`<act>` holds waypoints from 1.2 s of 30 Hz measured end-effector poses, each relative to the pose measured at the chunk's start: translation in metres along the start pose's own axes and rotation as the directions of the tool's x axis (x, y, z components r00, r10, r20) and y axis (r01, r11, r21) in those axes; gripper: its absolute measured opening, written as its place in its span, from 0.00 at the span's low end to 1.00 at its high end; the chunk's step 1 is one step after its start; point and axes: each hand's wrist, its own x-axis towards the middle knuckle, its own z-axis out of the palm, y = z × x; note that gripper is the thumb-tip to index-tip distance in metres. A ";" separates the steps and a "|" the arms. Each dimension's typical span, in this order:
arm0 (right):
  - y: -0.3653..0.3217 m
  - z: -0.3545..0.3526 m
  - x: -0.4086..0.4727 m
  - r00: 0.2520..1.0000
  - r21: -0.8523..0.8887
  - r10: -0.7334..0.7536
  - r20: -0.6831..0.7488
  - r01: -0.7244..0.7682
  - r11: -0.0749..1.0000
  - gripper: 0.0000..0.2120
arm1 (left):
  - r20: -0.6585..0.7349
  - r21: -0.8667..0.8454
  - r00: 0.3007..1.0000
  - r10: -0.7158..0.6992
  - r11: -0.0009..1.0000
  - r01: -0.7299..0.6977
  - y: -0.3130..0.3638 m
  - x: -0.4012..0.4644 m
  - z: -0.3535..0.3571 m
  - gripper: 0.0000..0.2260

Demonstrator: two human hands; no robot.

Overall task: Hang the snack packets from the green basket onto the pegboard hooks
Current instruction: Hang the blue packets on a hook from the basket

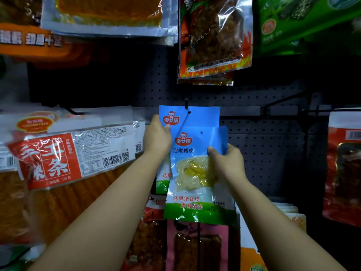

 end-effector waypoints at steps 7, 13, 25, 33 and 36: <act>0.006 -0.003 -0.017 0.985 -0.134 -0.157 -0.070 0.146 0.980 0.13 | 0.100 -0.120 0.990 0.099 0.989 -0.087 -0.001 -0.039 -0.003 0.29; -0.003 -0.018 -0.039 0.969 -0.023 -0.211 -0.125 0.210 0.977 0.12 | 0.233 -0.185 0.967 0.101 0.981 -0.058 -0.007 -0.057 -0.006 0.31; -0.047 -0.043 -0.084 0.952 0.434 -0.296 -0.075 0.298 0.850 0.04 | 0.125 -0.578 0.991 -0.044 0.808 0.109 0.000 -0.083 -0.041 0.23; -0.074 -0.046 -0.094 0.938 0.453 -0.345 -0.040 0.325 0.830 0.02 | 0.008 -0.592 0.992 0.122 0.801 -0.094 0.017 -0.091 -0.070 0.06; -0.092 -0.046 -0.092 0.934 0.444 -0.352 -0.055 0.339 0.830 0.06 | -0.044 -0.611 0.990 0.135 0.780 -0.134 0.026 -0.093 -0.076 0.05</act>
